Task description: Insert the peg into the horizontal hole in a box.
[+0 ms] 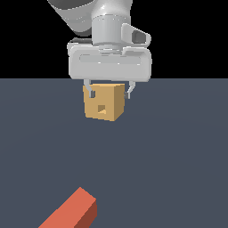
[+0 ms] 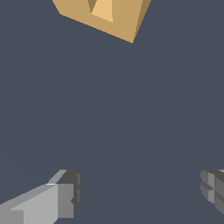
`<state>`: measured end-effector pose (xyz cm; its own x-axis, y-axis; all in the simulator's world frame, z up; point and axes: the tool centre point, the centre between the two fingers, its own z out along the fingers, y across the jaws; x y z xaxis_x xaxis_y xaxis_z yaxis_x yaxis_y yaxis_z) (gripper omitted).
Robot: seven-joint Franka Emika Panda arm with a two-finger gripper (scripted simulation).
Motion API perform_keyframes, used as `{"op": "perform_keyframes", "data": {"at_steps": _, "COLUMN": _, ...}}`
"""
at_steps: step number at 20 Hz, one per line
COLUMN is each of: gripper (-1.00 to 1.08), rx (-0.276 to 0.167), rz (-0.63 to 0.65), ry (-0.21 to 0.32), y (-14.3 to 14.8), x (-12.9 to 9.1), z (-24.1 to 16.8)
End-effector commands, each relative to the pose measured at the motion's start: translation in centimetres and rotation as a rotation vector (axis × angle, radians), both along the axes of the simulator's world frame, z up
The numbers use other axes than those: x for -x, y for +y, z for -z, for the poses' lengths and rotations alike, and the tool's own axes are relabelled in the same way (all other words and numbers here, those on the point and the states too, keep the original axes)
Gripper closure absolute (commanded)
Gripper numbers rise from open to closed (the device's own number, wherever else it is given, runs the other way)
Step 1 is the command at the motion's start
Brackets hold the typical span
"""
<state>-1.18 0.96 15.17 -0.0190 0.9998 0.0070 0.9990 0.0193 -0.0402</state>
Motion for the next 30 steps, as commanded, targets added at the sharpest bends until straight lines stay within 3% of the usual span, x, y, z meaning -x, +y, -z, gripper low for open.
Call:
{"op": "perform_keyframes", "data": {"at_steps": 1, "gripper": -0.92, "rx": 0.000, "rz": 0.000, "ry": 0.000, "y": 0.0, "x": 0.0, "z": 0.0}}
{"op": "perform_keyframes", "data": {"at_steps": 7, "gripper": -0.92, "rx": 0.002, "rz": 0.051, "ry": -0.003, "y": -2.6, "x": 0.1, "z": 0.7}}
{"op": "perform_keyframes", "data": {"at_steps": 13, "gripper": -0.92, "rx": 0.008, "rz": 0.198, "ry": -0.012, "y": -10.1, "x": 1.3, "z": 2.7}}
{"op": "perform_keyframes", "data": {"at_steps": 21, "gripper": -0.92, "rx": 0.018, "rz": 0.473, "ry": -0.029, "y": -23.3, "x": 6.2, "z": 6.5}}
{"op": "perform_keyframes", "data": {"at_steps": 25, "gripper": -0.92, "rx": 0.020, "rz": 0.558, "ry": -0.034, "y": -27.0, "x": 8.4, "z": 7.7}}
{"op": "perform_keyframes", "data": {"at_steps": 30, "gripper": -0.92, "rx": 0.020, "rz": 0.612, "ry": -0.037, "y": -29.3, "x": 10.0, "z": 8.5}}
